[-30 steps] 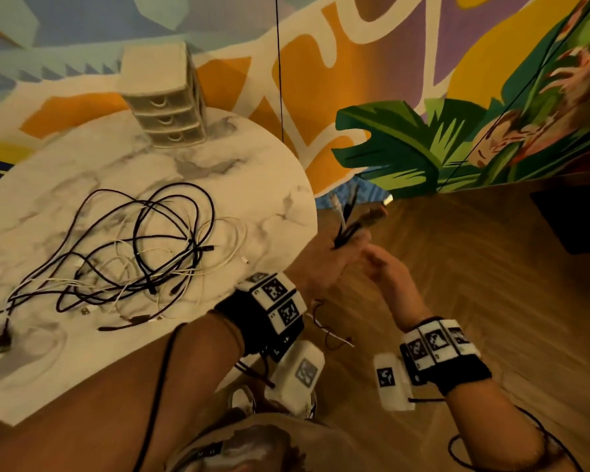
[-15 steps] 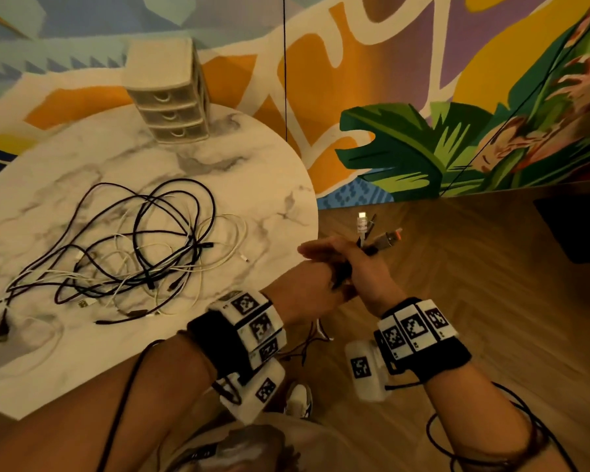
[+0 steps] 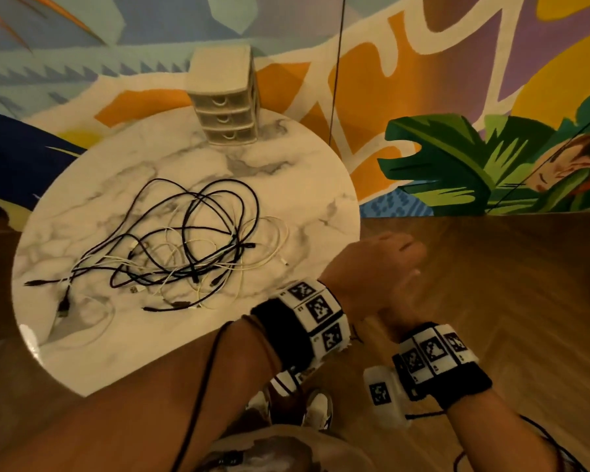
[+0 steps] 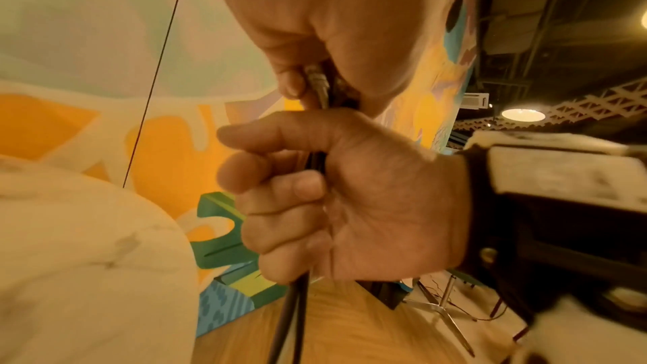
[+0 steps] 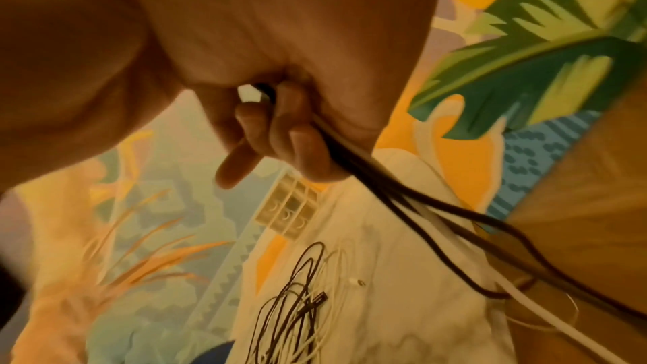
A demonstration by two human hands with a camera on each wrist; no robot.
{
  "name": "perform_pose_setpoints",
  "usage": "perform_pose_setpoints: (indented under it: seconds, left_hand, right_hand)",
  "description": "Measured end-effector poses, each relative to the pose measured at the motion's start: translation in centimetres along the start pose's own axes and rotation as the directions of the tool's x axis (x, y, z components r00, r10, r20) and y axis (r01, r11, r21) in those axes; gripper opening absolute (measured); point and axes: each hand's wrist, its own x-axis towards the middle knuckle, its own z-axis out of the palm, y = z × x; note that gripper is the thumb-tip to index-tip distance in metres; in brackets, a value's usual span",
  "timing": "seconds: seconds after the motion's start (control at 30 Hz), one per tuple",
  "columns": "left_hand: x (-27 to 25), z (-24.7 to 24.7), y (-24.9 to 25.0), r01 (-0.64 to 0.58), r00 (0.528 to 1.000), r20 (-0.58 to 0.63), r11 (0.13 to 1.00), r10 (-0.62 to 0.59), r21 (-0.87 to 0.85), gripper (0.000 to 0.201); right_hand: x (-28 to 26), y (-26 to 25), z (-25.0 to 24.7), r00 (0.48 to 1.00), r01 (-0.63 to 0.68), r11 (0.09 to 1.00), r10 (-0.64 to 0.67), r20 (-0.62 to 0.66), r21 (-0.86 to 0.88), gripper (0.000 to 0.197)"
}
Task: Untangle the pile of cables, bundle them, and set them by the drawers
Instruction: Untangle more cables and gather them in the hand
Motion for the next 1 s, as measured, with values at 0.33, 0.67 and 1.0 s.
perform_pose_setpoints:
  seconds: [0.33,0.67,1.0]
  left_hand:
    - [-2.2,-0.1,-2.3,0.002,1.0,-0.018,0.975,-0.006,-0.221,0.026]
    - [-5.9,1.0,-14.1,0.632,0.76,0.235,0.773,-0.605,-0.053,0.019]
    - [-8.8,1.7,-23.0,0.315,0.709,0.387,0.756,-0.59,0.574,0.029]
  right_hand:
    - [0.8,0.2,-0.1,0.944,-0.23,0.97,0.204,0.26,0.072,0.04]
    - [3.3,3.4,3.6,0.983,-0.115,0.91,0.048,0.176,0.398,0.062]
    - [4.3,4.7,4.4,0.981,-0.142,0.93,0.086,0.174,0.339,0.066]
